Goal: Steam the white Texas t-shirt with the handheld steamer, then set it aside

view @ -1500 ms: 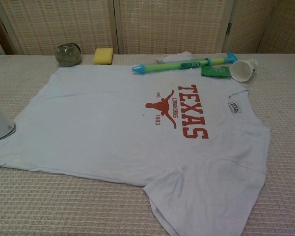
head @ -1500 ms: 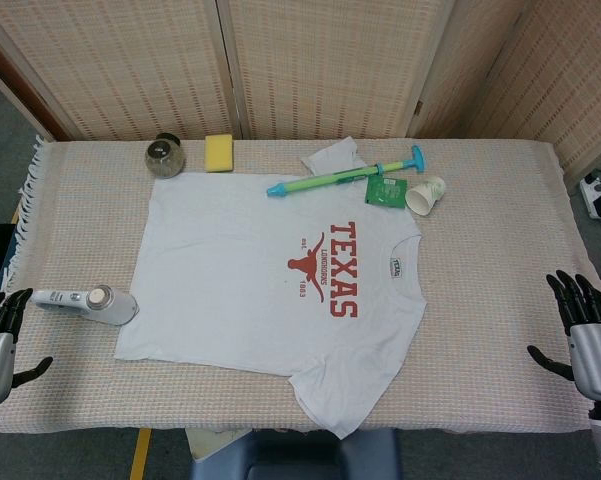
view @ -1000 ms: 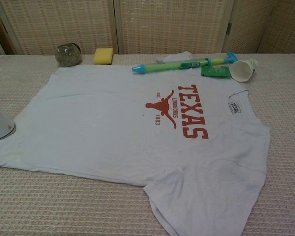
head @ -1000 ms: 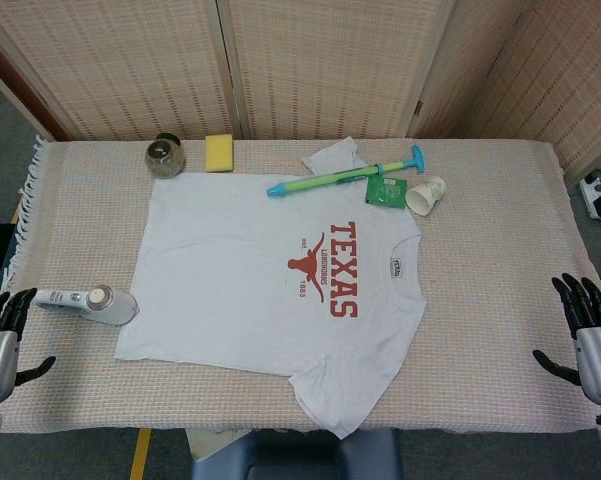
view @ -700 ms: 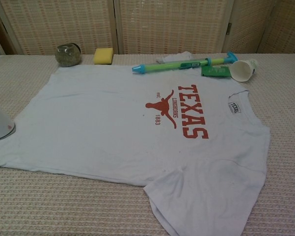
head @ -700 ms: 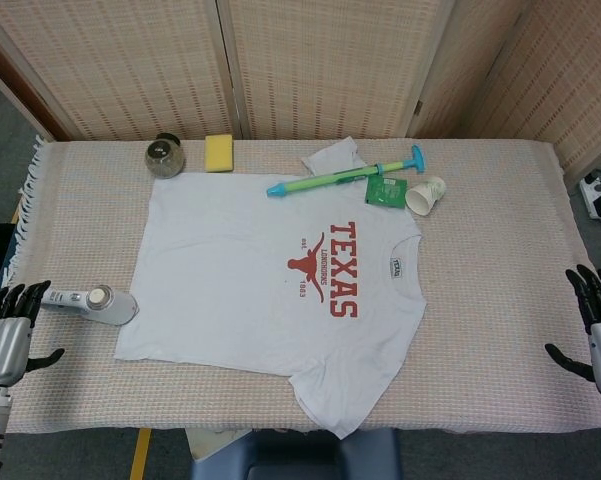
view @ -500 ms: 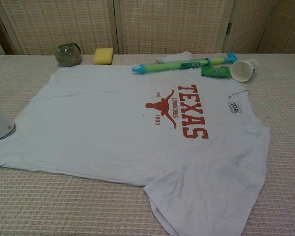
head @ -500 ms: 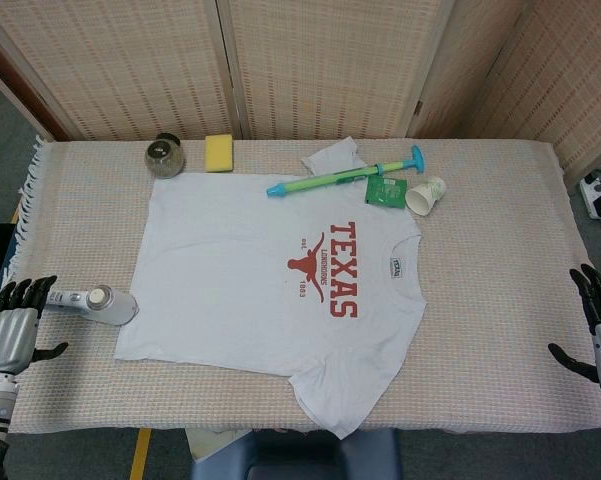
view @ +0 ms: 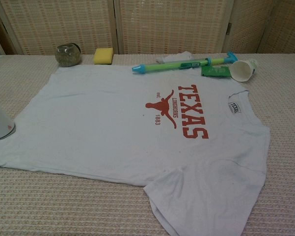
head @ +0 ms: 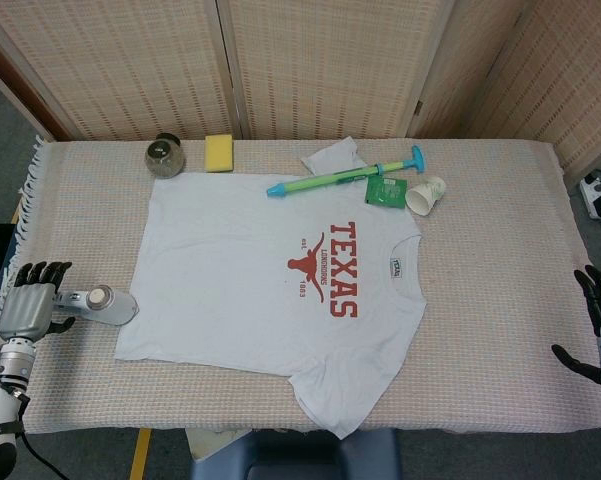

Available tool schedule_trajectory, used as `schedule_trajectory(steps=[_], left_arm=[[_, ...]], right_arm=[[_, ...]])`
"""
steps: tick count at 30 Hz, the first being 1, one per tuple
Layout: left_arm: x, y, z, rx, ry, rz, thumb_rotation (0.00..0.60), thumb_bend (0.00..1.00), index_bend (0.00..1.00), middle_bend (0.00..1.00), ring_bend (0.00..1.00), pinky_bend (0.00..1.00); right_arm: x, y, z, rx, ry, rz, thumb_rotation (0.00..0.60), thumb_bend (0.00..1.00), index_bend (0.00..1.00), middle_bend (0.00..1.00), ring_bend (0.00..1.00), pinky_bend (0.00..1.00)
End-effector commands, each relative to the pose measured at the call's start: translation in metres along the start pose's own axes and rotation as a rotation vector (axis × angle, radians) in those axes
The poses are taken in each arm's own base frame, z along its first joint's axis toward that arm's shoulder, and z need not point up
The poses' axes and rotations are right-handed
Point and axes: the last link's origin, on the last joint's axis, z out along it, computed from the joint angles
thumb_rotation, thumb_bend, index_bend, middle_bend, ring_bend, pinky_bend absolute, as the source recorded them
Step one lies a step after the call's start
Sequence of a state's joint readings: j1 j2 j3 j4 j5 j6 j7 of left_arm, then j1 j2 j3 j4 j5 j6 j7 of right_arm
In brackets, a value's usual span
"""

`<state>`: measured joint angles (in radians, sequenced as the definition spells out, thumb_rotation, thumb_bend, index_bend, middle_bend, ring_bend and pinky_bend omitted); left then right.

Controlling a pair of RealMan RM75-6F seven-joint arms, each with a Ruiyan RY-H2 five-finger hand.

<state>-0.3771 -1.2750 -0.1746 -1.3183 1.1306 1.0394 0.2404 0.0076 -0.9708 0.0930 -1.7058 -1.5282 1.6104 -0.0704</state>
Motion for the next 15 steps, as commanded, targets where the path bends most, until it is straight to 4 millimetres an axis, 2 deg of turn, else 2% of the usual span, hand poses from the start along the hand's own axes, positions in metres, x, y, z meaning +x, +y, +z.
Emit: schedule_trajectory(steps=[1, 15], left_arm=[[-0.004, 0.000, 0.011, 0.008, -0.015, 0.026, 0.600, 0.26, 0.18, 0.17, 0.11, 0.10], [-0.017, -0.015, 0.039, 0.052, -0.033, 0.101, 0.600, 0.37, 0.33, 0.34, 0.23, 0.15]], right_arm=[[0.001, 0.000, 0.000, -0.001, 0.003, 0.000, 0.600, 0.00, 0.00, 0.06, 0.00, 0.13], [0.000, -0.001, -0.001, -0.003, -0.005, 0.002, 0.600, 0.00, 0.00, 0.06, 0.00, 0.13]])
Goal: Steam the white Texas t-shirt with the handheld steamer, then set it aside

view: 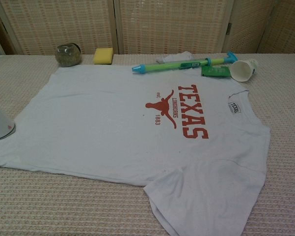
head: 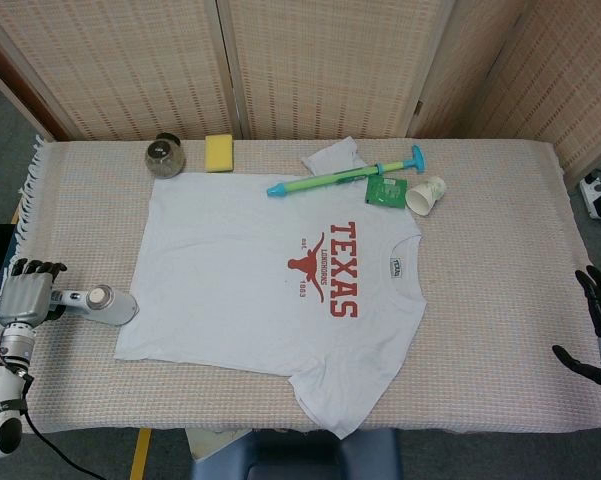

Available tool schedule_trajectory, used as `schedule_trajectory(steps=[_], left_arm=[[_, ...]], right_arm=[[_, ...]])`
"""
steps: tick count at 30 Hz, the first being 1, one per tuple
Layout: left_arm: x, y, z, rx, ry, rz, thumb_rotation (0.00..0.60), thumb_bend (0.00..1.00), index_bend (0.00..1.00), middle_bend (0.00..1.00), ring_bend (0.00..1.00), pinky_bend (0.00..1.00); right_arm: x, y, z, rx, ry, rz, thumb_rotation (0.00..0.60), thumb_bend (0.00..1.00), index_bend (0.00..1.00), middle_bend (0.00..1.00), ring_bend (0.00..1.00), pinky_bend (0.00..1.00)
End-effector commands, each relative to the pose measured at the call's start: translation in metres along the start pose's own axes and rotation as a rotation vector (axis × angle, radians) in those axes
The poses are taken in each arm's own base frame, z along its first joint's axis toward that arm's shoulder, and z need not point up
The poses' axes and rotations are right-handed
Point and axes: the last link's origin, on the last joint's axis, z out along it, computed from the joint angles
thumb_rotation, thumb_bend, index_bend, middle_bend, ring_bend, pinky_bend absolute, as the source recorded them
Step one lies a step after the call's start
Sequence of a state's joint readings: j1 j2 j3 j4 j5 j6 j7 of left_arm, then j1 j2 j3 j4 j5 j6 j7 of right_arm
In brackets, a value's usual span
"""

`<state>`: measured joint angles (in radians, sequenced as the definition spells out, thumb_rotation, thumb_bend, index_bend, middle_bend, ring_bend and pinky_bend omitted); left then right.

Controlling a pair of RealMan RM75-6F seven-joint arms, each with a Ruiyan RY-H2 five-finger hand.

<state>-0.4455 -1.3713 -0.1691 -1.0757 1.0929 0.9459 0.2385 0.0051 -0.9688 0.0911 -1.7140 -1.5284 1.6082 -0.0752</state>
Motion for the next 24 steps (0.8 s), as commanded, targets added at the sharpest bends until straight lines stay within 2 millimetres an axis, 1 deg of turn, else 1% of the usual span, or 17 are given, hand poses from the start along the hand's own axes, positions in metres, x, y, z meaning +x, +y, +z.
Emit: schedule_trajectory(steps=[1, 4, 7, 10, 14, 17, 22, 24], left_arm=[[-0.006, 0.002, 0.006, 0.001, -0.015, 0.007, 0.600, 0.37, 0.34, 0.35, 0.24, 0.16], [-0.009, 0.002, 0.010, 0.006, -0.020, 0.000, 0.600, 0.37, 0.37, 0.38, 0.26, 0.17], [-0.014, 0.004, 0.013, 0.002, -0.024, -0.006, 0.600, 0.37, 0.42, 0.42, 0.30, 0.21], [-0.017, 0.010, 0.014, -0.009, -0.018, -0.041, 0.600, 0.39, 0.47, 0.49, 0.36, 0.28], [-0.020, 0.020, 0.014, -0.044, 0.010, -0.078, 0.600, 0.40, 0.59, 0.63, 0.49, 0.37], [-0.023, 0.027, 0.016, -0.067, 0.011, -0.096, 0.600, 0.41, 0.66, 0.70, 0.58, 0.46], [-0.030, 0.036, 0.019, -0.090, -0.011, -0.121, 0.600, 0.42, 0.75, 0.81, 0.67, 0.60], [-0.031, 0.039, 0.019, -0.102, -0.007, -0.139, 0.600, 0.42, 0.78, 0.85, 0.70, 0.64]], right_arm=[[0.000, 0.000, 0.000, -0.002, 0.001, 0.002, 0.600, 0.00, 0.00, 0.06, 0.00, 0.13], [0.000, 0.000, -0.001, -0.004, -0.001, 0.001, 0.600, 0.00, 0.00, 0.06, 0.00, 0.13], [-0.001, -0.001, -0.001, -0.005, -0.005, 0.000, 0.600, 0.00, 0.00, 0.06, 0.00, 0.13], [-0.001, -0.001, -0.001, -0.009, -0.007, -0.001, 0.600, 0.00, 0.00, 0.06, 0.00, 0.13], [-0.001, -0.002, -0.001, -0.011, -0.009, -0.003, 0.600, 0.00, 0.00, 0.06, 0.00, 0.13], [-0.002, -0.003, -0.001, -0.012, -0.012, -0.003, 0.600, 0.00, 0.00, 0.06, 0.00, 0.13], [-0.002, -0.003, -0.002, -0.016, -0.014, -0.003, 0.600, 0.00, 0.00, 0.06, 0.00, 0.13], [-0.002, -0.003, -0.002, -0.019, -0.015, -0.004, 0.600, 0.00, 0.00, 0.06, 0.00, 0.13]])
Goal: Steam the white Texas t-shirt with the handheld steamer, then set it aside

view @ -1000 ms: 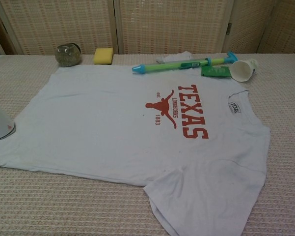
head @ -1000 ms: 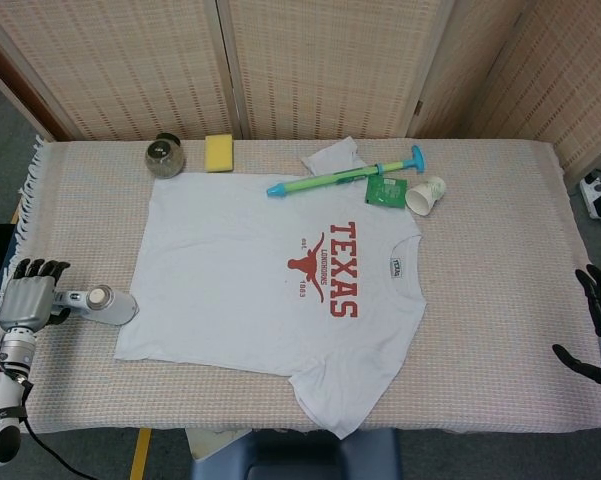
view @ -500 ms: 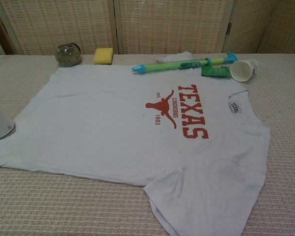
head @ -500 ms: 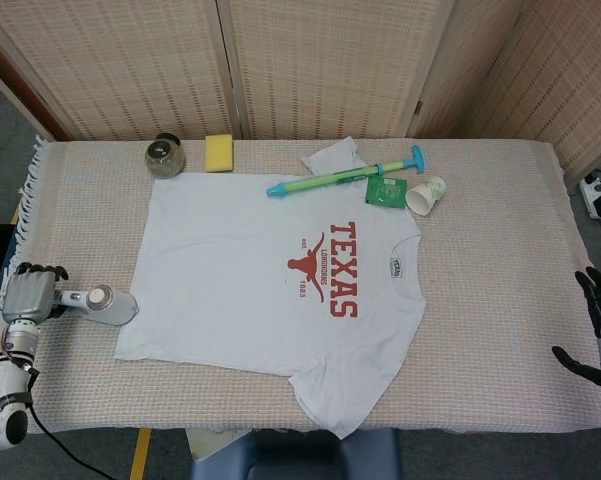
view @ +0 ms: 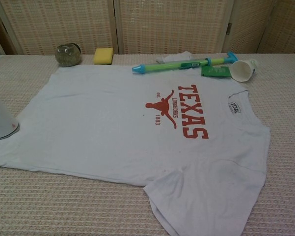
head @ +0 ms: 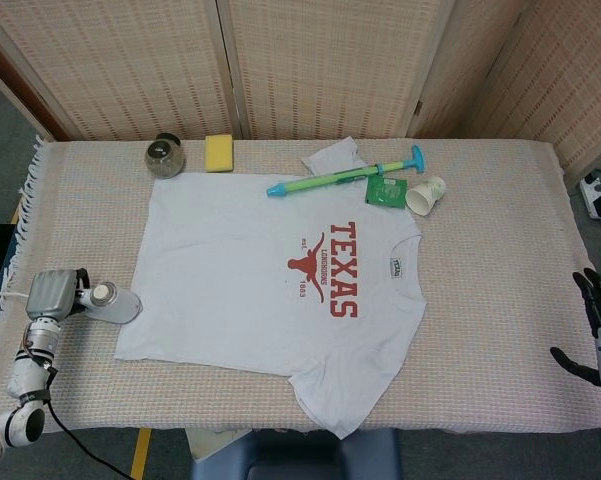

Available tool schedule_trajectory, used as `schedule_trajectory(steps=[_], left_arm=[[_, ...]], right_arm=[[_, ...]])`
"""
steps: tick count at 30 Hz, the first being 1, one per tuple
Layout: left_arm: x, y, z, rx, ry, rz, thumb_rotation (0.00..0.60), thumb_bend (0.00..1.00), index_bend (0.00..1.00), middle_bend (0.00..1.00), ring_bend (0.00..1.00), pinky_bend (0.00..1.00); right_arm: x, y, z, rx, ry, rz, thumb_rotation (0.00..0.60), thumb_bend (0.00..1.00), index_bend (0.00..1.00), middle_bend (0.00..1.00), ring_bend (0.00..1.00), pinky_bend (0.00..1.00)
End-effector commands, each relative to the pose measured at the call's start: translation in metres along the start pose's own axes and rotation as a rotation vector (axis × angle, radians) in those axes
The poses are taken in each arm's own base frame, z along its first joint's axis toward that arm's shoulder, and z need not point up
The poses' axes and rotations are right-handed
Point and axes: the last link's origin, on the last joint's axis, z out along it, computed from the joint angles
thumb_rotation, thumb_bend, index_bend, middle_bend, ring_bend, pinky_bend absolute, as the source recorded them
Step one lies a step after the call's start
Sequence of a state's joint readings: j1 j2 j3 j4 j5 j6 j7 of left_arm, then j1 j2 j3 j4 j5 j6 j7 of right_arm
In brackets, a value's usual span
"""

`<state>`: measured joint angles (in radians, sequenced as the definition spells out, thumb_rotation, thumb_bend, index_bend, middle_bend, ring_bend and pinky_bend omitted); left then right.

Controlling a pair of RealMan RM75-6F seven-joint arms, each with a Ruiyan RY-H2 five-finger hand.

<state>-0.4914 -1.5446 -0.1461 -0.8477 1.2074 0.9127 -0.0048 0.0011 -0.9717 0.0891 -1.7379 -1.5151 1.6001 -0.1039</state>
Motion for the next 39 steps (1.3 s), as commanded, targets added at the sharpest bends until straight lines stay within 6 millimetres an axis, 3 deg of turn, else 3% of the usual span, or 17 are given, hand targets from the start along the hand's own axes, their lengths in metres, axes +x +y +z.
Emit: schedule_trajectory(steps=[1, 7, 15, 22, 25, 30, 31, 35, 39], left_arm=[[-0.003, 0.006, 0.001, -0.022, 0.004, -0.025, 0.600, 0.43, 0.80, 0.87, 0.72, 0.66], [0.004, 0.012, 0.002, -0.061, 0.063, -0.129, 0.600, 0.46, 0.91, 0.99, 0.84, 0.74], [0.034, 0.023, 0.003, -0.144, 0.185, -0.228, 0.600, 0.47, 0.97, 1.00, 0.89, 0.77], [0.055, 0.058, -0.001, -0.254, 0.213, -0.282, 0.600, 0.47, 0.98, 1.00, 0.90, 0.77], [0.060, 0.084, -0.003, -0.316, 0.212, -0.289, 0.600, 0.47, 0.98, 1.00, 0.90, 0.77], [0.063, 0.138, 0.002, -0.415, 0.199, -0.288, 0.600, 0.47, 0.98, 1.00, 0.90, 0.77], [0.062, 0.148, 0.005, -0.429, 0.191, -0.287, 0.600, 0.47, 0.98, 1.00, 0.90, 0.77], [0.059, 0.184, 0.014, -0.470, 0.166, -0.265, 0.600, 0.47, 0.98, 1.00, 0.90, 0.77], [0.051, 0.212, 0.020, -0.496, 0.147, -0.224, 0.600, 0.47, 0.98, 1.00, 0.90, 0.77]], right_arm=[[0.000, 0.000, 0.000, -0.004, -0.001, -0.001, 0.600, 0.00, 0.00, 0.06, 0.00, 0.13], [-0.002, 0.000, 0.000, -0.006, -0.010, 0.003, 0.600, 0.00, 0.00, 0.06, 0.00, 0.13], [-0.011, -0.010, 0.002, 0.040, -0.066, 0.019, 0.600, 0.00, 0.00, 0.06, 0.00, 0.14], [-0.036, -0.039, 0.009, 0.188, -0.251, 0.083, 0.600, 0.04, 0.00, 0.06, 0.00, 0.14], [-0.052, -0.059, 0.016, 0.280, -0.344, 0.127, 0.600, 0.13, 0.00, 0.06, 0.00, 0.14], [-0.081, -0.096, 0.032, 0.432, -0.486, 0.181, 0.591, 0.44, 0.00, 0.06, 0.00, 0.13], [-0.085, -0.102, 0.035, 0.455, -0.501, 0.178, 0.572, 0.49, 0.00, 0.06, 0.00, 0.12], [-0.101, -0.124, 0.044, 0.533, -0.561, 0.175, 0.405, 0.70, 0.00, 0.06, 0.00, 0.04], [-0.117, -0.140, 0.045, 0.591, -0.627, 0.177, 0.331, 0.84, 0.00, 0.06, 0.00, 0.00]])
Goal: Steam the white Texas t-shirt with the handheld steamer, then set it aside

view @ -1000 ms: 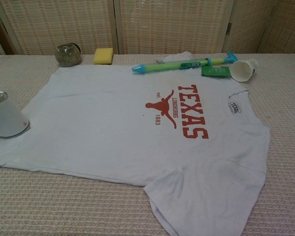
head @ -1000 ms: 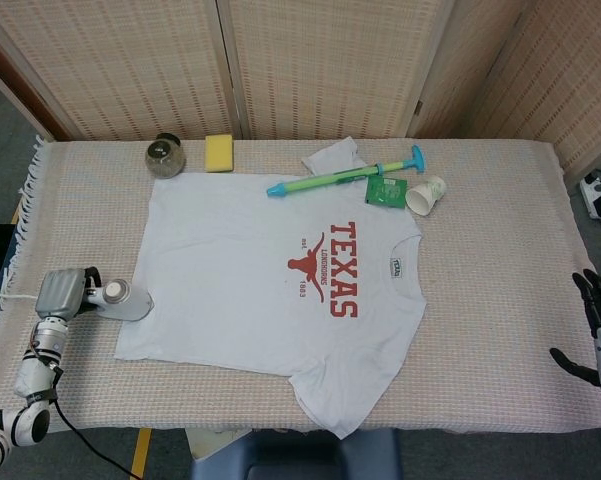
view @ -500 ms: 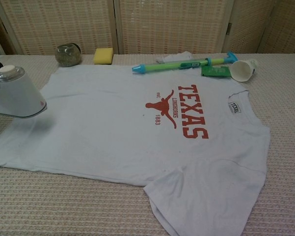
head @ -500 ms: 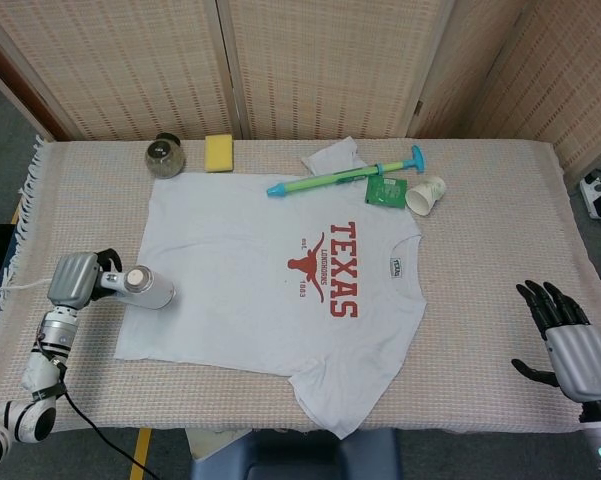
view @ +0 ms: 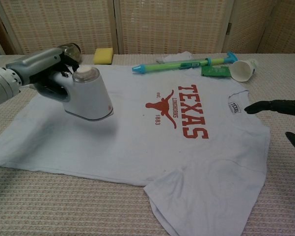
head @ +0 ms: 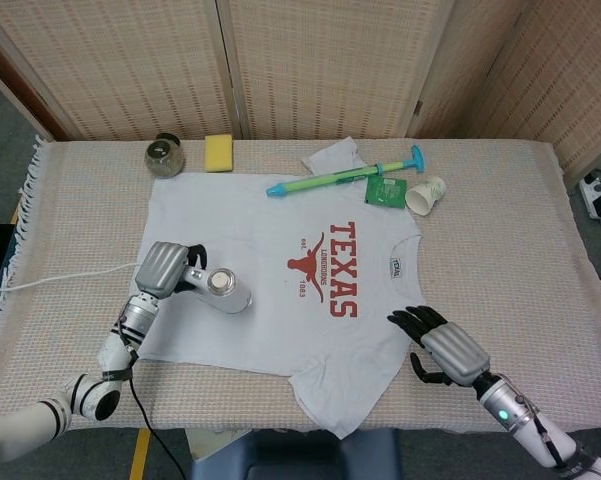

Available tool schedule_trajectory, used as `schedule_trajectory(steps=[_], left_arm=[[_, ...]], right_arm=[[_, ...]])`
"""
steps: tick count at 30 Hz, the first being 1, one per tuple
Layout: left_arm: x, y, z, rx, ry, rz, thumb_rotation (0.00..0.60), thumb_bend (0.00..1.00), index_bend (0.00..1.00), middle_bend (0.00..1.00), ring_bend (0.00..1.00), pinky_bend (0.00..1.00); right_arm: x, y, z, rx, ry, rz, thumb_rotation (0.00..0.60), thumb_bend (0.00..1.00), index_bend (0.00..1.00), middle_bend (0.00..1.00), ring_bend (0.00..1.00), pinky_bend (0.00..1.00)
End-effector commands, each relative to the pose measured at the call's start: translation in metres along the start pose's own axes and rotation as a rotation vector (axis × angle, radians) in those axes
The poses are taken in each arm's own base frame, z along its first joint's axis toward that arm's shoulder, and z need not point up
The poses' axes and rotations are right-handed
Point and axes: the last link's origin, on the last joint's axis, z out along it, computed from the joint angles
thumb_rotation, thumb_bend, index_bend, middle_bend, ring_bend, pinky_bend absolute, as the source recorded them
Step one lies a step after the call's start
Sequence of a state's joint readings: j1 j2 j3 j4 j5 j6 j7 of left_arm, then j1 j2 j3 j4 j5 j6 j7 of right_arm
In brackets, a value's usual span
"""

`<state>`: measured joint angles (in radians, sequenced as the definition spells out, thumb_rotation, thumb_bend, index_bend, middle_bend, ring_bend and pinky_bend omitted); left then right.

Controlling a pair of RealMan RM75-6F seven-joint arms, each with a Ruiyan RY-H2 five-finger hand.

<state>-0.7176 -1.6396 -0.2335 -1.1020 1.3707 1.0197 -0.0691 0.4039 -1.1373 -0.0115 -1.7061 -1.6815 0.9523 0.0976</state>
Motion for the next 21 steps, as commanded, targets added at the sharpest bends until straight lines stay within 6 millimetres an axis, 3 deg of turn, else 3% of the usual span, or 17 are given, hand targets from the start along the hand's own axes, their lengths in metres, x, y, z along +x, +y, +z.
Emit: schedule_trajectory(steps=[1, 13, 21], left_arm=[[-0.011, 0.015, 0.014, -0.017, -0.019, 0.033, 0.600, 0.47, 0.98, 1.00, 0.90, 0.77], [-0.041, 0.028, 0.033, 0.012, -0.040, 0.105, 0.600, 0.46, 0.97, 1.00, 0.90, 0.77], [-0.051, 0.004, 0.030, 0.075, -0.061, 0.128, 0.600, 0.46, 0.97, 1.00, 0.90, 0.77]], right_arm=[[-0.013, -0.005, 0.014, 0.043, -0.067, 0.001, 0.309, 0.86, 0.00, 0.05, 0.00, 0.00], [-0.040, -0.007, 0.035, 0.059, -0.174, -0.044, 0.283, 0.88, 0.00, 0.05, 0.00, 0.00], [-0.042, -0.007, 0.037, 0.046, -0.180, -0.050, 0.284, 0.88, 0.00, 0.05, 0.00, 0.00]])
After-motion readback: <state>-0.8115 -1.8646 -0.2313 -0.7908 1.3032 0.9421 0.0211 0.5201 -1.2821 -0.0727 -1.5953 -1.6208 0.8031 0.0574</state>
